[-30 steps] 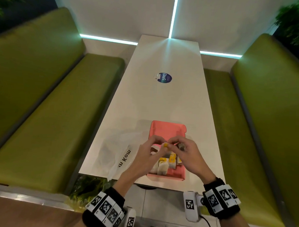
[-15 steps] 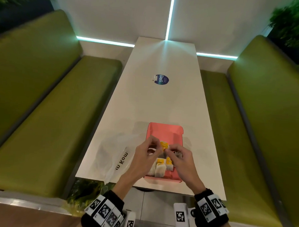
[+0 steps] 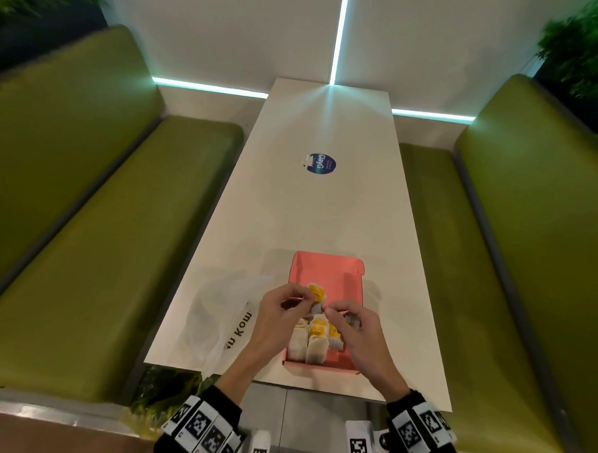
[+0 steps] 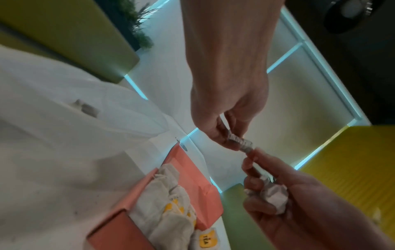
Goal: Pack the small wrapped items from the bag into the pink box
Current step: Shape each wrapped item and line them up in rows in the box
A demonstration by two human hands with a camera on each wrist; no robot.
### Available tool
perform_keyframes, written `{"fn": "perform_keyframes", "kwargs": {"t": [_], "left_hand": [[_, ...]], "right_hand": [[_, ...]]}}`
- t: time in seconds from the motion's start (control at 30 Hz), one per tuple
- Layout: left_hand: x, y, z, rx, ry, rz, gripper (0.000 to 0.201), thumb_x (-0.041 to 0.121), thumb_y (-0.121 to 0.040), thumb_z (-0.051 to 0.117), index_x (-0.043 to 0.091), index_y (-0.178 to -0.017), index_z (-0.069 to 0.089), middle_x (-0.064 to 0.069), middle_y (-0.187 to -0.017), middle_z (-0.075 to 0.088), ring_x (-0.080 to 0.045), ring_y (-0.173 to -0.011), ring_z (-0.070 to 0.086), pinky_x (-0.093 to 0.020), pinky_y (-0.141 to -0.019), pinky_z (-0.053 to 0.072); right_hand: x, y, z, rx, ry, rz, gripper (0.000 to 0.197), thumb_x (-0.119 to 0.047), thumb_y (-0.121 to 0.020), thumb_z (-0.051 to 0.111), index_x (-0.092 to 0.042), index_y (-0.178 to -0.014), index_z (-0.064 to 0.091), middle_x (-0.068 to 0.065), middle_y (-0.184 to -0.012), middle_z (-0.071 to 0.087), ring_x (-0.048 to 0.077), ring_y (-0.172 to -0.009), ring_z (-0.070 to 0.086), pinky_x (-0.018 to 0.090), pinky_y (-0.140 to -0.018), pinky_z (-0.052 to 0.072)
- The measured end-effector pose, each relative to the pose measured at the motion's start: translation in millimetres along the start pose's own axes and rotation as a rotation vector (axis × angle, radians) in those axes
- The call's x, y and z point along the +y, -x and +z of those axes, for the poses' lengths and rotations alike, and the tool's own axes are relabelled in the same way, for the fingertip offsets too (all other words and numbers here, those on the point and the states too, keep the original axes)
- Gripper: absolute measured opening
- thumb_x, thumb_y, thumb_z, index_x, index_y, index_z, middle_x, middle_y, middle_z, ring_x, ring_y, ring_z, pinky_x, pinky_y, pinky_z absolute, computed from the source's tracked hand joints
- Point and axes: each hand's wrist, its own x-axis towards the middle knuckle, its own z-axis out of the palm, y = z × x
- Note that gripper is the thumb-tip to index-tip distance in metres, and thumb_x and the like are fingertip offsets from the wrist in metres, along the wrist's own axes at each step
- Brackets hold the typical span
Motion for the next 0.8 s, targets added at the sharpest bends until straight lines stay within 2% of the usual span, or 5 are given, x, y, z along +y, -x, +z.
{"fn": "perform_keyframes", "kwargs": {"t": [0.17, 0.3, 0.57, 0.73, 0.8], "left_hand": [[4.2, -1.5, 4.2, 0.069, 0.154, -0.070, 0.010, -0.008, -0.090, 0.062, -0.003, -0.088, 0.071, -0.011, -0.086, 0.072, -0.014, -0.078, 0.070, -0.021, -0.068, 0.055], [-5.7, -3.5, 9.9, 0.114, 0.061, -0.055, 0.012, -0.005, -0.088, 0.065, 0.004, -0.086, 0.074, -0.007, -0.083, 0.074, -0.019, -0.079, 0.071, -0.028, -0.072, 0.057], [-7.2, 3.0, 19.6, 0.140, 0.057, -0.034, 0.011, -0.001, -0.089, 0.067, 0.006, -0.089, 0.076, -0.006, -0.080, 0.075, -0.020, -0.077, 0.072, -0.024, -0.069, 0.057], [-10.5, 7.8, 16.4, 0.146, 0.070, -0.010, 0.008, 0.005, -0.088, 0.071, 0.011, -0.091, 0.076, -0.003, -0.082, 0.075, -0.022, -0.081, 0.072, -0.032, -0.076, 0.058], [-12.9, 9.8, 15.6, 0.153, 0.058, 0.014, 0.008, 0.003, -0.087, 0.071, 0.010, -0.090, 0.074, -0.003, -0.082, 0.074, -0.022, -0.079, 0.071, -0.035, -0.077, 0.058]], "right_hand": [[7.8, 5.7, 1.1, -0.011, -0.100, 0.069, 0.022, -0.008, -0.093, 0.065, -0.021, -0.111, 0.069, 0.003, -0.097, 0.074, 0.018, -0.093, 0.068, 0.030, -0.076, 0.055], [6.1, 10.1, 6.3, -0.009, -0.101, 0.016, 0.025, 0.001, -0.092, 0.064, -0.015, -0.110, 0.061, 0.004, -0.100, 0.075, 0.009, -0.082, 0.067, 0.023, -0.069, 0.051], [8.5, 26.2, 12.1, -0.001, 0.084, -0.069, 0.028, 0.000, -0.095, 0.059, -0.022, -0.110, 0.066, -0.013, -0.109, 0.070, 0.009, -0.108, 0.063, 0.017, -0.086, 0.046], [14.0, 44.1, 16.1, -0.157, 0.067, 0.014, 0.048, -0.003, -0.098, 0.054, -0.035, -0.132, 0.060, -0.020, -0.140, 0.055, 0.005, -0.063, 0.048, 0.025, -0.062, 0.048], [12.6, 47.5, 10.9, -0.219, 0.063, 0.031, 0.050, -0.003, -0.099, 0.053, -0.036, -0.137, 0.056, -0.027, -0.136, 0.056, 0.008, -0.059, 0.043, 0.025, -0.059, 0.047]]}}
